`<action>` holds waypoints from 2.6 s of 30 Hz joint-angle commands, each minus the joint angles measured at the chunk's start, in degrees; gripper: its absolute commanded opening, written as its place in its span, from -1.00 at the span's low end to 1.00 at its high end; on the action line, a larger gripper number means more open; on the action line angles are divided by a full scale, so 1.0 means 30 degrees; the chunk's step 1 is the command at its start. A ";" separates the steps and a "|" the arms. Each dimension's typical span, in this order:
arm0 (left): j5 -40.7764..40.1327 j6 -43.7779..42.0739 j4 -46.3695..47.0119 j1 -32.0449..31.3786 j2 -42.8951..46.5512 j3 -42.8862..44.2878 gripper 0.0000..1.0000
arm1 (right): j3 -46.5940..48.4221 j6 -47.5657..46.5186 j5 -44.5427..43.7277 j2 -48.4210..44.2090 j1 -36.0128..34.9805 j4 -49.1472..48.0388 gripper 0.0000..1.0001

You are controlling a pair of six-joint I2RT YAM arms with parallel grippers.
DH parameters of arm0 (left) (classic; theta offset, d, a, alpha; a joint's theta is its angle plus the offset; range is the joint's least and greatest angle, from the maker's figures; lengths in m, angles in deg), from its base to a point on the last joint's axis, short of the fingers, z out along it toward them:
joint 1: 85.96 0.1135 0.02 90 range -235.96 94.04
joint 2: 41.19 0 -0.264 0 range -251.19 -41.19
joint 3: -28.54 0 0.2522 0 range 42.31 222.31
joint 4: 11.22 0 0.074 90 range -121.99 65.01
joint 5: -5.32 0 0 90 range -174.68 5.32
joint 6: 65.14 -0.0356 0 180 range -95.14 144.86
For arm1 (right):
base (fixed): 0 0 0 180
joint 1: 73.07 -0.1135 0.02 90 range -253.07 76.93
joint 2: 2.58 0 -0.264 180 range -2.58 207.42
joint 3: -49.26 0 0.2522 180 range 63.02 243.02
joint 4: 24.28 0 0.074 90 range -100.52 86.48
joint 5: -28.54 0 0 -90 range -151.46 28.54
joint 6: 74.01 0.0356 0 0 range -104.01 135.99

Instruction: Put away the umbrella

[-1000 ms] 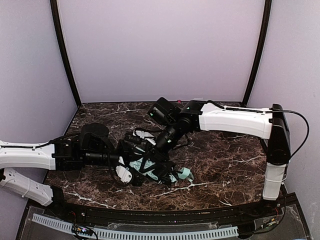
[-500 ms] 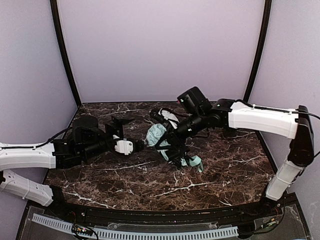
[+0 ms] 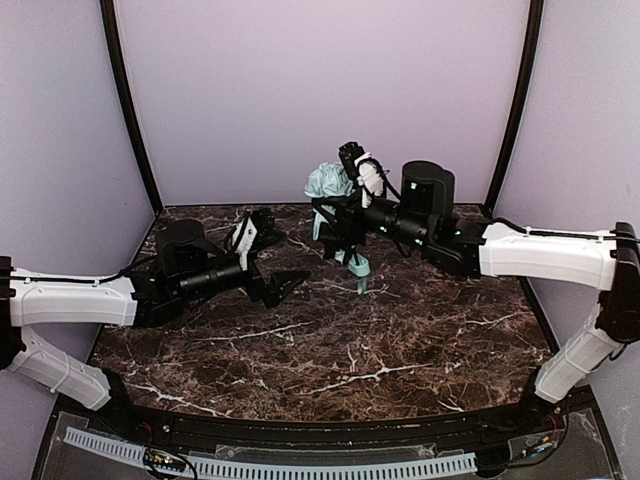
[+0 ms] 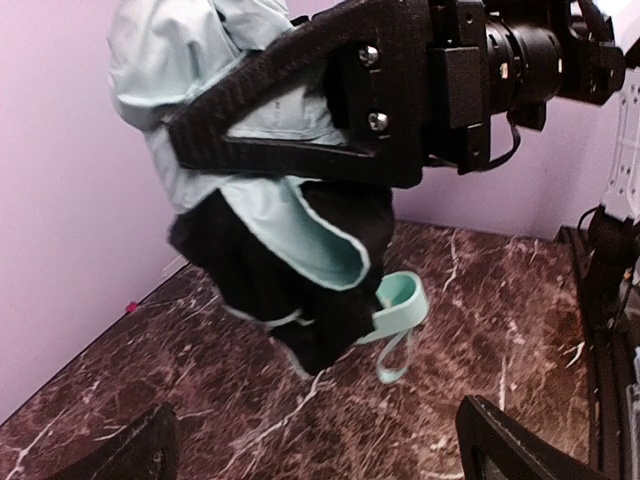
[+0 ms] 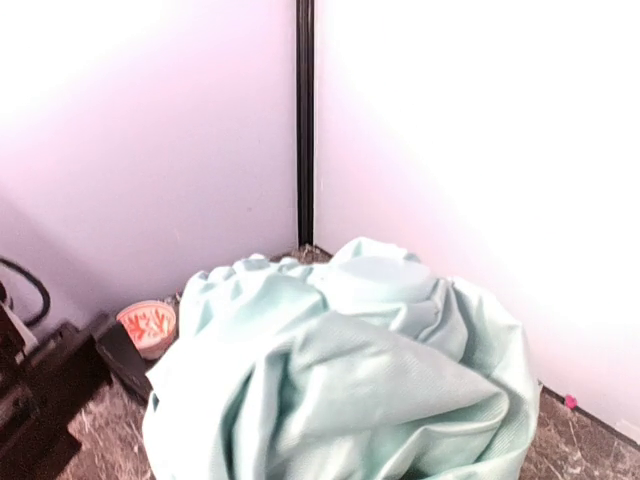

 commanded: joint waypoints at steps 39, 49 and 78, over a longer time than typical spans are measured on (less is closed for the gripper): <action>0.3876 0.2628 0.9672 0.0049 -0.0419 -0.0838 -1.00 | 0.1046 -0.1534 -0.1331 -0.1022 -0.3844 -0.3168 0.99; 0.4906 0.1802 0.8803 0.0049 -0.0330 -0.0842 -1.00 | 0.2582 -0.0222 0.4933 -0.4118 -0.2001 0.4964 0.99; 0.9759 0.7902 0.8017 0.0020 -0.1206 0.0391 -1.00 | 0.3134 -0.0406 1.0074 -0.3811 -0.0515 0.7251 0.99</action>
